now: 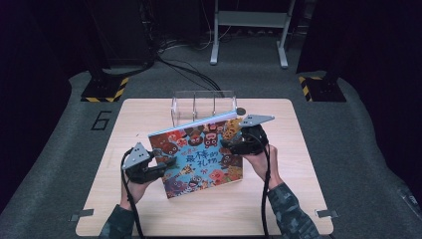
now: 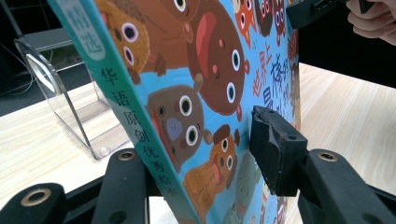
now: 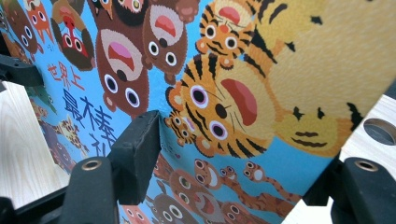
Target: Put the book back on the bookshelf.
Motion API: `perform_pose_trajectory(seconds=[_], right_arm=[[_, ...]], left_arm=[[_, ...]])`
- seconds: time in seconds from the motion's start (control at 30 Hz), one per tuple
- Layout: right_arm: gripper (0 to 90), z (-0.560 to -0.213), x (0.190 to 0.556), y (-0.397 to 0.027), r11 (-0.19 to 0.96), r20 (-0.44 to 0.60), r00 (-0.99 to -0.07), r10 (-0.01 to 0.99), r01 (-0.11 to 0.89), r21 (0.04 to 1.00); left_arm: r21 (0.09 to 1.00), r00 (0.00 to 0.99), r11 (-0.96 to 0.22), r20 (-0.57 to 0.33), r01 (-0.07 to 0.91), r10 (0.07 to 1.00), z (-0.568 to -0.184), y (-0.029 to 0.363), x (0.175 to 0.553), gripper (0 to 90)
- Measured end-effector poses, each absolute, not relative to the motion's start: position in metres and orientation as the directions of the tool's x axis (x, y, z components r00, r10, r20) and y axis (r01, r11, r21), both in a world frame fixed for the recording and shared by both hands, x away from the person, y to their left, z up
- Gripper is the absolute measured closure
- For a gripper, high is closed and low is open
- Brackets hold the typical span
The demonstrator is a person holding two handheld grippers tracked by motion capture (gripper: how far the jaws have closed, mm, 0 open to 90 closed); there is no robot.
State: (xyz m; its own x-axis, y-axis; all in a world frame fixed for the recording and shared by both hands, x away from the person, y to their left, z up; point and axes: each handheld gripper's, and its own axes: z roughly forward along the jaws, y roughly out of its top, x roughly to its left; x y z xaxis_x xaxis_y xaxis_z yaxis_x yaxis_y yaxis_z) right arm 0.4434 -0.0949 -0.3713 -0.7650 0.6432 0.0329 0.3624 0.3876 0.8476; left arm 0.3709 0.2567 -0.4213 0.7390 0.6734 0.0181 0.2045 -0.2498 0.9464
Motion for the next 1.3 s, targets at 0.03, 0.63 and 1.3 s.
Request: perform_pose_trajectory(seconds=[0.03, 0.63, 1.3], right_arm=[[33.3, -0.371, 0.444, -0.095, 0.387, 0.034, -0.767, 0.641, 0.362, 0.848], [30.9, -0.369, 0.450, -0.097, 0.391, 0.016, -0.760, 0.650, 0.352, 0.850], [28.4, -0.381, 0.456, -0.112, 0.367, 0.059, -0.745, 0.664, 0.393, 0.843]], left_arm=[[0.946, 0.740, -0.250, 0.017, 0.206, 0.672, -0.421, 0.257, 0.371, 52.1], [0.948, 0.740, -0.274, 0.069, 0.159, 0.669, -0.416, 0.251, 0.378, 54.2], [0.962, 0.811, -0.223, 0.001, 0.160, 0.585, -0.400, 0.256, 0.391, 51.0]])
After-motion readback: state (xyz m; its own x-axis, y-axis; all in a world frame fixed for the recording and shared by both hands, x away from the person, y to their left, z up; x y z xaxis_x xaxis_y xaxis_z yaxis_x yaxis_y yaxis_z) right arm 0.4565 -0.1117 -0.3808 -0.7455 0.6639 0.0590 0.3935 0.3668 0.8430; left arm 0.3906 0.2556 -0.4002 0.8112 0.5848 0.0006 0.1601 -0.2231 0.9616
